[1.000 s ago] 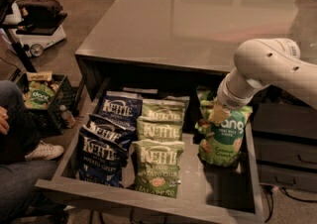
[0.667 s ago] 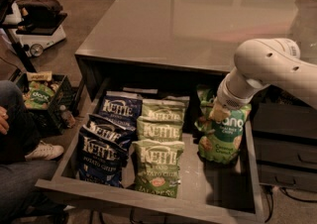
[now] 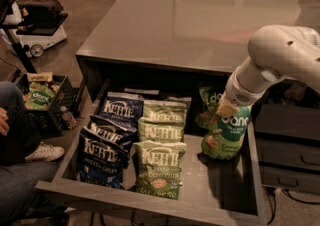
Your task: Pick green rice chip bag from top drawer and place on counter
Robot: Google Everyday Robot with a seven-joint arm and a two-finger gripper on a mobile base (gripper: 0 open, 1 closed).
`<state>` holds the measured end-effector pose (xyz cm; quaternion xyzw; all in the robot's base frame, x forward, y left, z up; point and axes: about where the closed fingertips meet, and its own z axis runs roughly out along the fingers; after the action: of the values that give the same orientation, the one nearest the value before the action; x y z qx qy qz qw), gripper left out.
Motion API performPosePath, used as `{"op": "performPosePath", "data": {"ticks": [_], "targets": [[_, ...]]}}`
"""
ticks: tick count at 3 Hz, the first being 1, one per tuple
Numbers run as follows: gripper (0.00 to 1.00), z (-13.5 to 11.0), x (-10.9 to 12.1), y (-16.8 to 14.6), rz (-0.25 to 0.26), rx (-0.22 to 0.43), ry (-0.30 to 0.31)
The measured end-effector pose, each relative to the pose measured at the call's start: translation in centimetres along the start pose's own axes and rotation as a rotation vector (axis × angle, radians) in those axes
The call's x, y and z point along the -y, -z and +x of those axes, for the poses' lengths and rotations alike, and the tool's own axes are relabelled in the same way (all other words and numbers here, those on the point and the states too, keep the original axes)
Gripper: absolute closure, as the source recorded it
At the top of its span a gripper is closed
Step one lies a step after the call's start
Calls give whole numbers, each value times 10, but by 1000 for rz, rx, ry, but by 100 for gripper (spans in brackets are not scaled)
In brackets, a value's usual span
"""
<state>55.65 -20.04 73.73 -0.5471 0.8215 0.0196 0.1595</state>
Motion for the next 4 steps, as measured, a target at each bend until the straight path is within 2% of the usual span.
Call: {"op": "performPosePath", "data": {"ticks": [1, 2, 3, 4], "targets": [[100, 2, -15, 40, -23, 5, -40], [100, 0, -28, 82, -27, 14, -53], [100, -4, -25, 118, 7, 25, -57], [100, -10, -8, 144, 56, 31, -55]]}}
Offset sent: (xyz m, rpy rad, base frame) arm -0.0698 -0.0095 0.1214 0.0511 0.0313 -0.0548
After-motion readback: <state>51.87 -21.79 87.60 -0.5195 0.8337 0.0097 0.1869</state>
